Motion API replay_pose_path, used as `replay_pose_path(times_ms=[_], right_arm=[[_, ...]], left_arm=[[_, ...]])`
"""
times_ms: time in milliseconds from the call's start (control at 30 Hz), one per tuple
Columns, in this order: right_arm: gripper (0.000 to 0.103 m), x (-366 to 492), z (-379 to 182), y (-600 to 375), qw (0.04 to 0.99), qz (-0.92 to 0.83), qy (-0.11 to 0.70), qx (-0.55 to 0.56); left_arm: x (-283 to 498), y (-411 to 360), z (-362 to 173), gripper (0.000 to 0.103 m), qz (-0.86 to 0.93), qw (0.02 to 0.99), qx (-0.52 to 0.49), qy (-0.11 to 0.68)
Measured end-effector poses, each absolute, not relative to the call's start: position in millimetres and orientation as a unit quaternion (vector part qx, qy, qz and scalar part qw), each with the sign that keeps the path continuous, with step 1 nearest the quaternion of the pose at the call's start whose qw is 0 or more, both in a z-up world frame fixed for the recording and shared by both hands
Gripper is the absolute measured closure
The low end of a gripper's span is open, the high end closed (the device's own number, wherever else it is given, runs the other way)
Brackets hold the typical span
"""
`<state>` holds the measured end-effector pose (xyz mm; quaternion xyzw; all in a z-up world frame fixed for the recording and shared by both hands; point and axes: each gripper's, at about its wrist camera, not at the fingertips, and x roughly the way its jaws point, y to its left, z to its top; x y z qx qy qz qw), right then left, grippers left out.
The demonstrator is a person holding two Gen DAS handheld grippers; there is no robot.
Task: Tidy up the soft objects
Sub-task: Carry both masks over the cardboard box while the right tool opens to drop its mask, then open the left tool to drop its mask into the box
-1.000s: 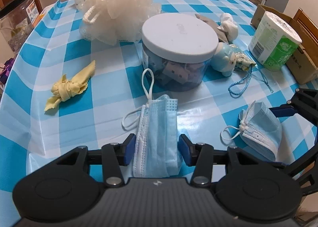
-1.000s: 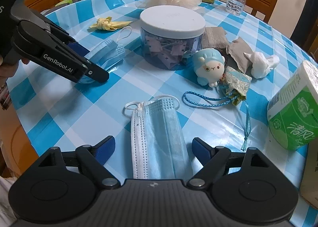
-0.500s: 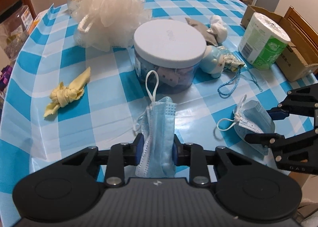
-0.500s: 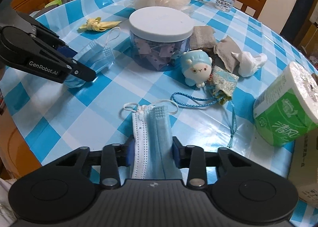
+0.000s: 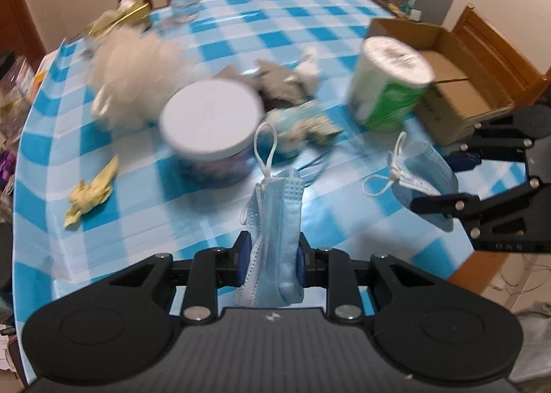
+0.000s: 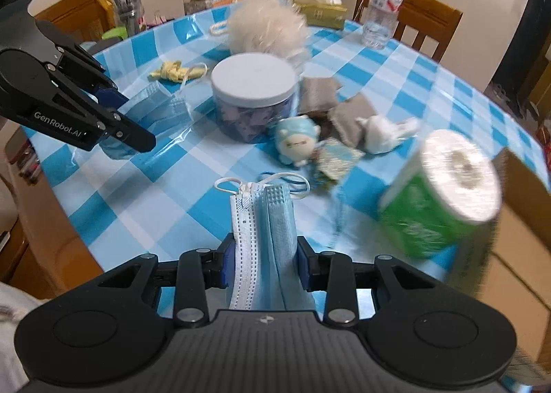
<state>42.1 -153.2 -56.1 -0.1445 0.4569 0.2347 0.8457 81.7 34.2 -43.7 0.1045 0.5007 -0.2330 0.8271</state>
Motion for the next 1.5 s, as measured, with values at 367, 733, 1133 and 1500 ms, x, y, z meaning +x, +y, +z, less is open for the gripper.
replay_pose_path(times_ms=[367, 733, 1133, 1500], right_arm=[[0.063, 42, -10, -270, 0.864, 0.19, 0.44, -0.156], [0.063, 75, -7, -349, 0.878, 0.161, 0.419, -0.168], [0.005, 89, -25, -374, 0.89, 0.175, 0.409, -0.097], [0.0, 69, -35, -394, 0.898, 0.125, 0.421, -0.024]], left_arm=[[79, -59, -9, 0.078, -0.292, 0.822, 0.085, 0.482], [91, -137, 5, 0.078, -0.31, 0.834, 0.103, 0.445], [121, -184, 25, 0.078, -0.294, 0.855, 0.102, 0.415], [160, -254, 23, 0.077, -0.323, 0.847, 0.112, 0.408]])
